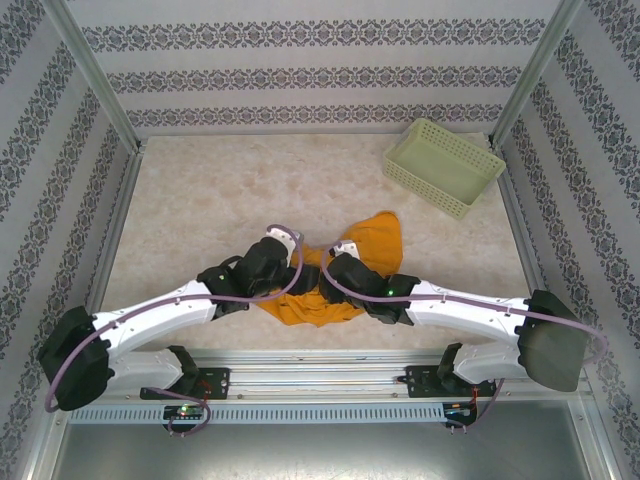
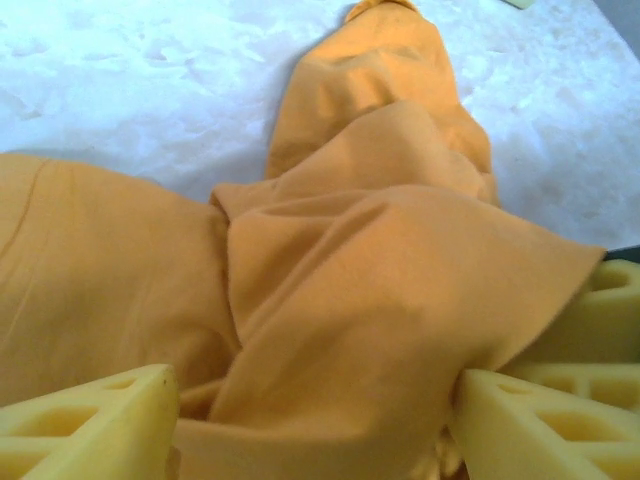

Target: Fold the inside-out t-shirt

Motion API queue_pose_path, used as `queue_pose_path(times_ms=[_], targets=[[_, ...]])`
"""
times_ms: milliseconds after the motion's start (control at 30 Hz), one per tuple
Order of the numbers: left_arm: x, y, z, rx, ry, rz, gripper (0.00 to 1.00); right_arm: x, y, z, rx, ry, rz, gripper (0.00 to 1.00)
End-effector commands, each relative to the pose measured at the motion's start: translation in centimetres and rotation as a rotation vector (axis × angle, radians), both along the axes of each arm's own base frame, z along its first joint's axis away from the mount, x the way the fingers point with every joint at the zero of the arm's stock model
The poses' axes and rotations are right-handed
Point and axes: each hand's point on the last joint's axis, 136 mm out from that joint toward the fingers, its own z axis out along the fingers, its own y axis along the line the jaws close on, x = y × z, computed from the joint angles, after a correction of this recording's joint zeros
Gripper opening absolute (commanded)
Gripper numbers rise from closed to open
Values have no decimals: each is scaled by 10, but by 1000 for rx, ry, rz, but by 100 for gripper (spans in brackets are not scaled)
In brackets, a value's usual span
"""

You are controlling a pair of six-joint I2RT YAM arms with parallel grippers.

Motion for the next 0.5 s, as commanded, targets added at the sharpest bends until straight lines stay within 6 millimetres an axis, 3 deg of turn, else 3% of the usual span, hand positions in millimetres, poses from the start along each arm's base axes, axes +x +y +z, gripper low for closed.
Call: queue_pose_path(times_ms=[0, 133, 467], targets=[[16, 3, 0, -2, -2, 15, 66, 4, -1, 3, 59, 9, -30, 33], [25, -4, -5, -36, 45, -4, 53, 5, 0, 4, 115, 27, -30, 34], [23, -11, -7, -61, 75, -24, 28, 15, 8, 0, 148, 65, -39, 34]])
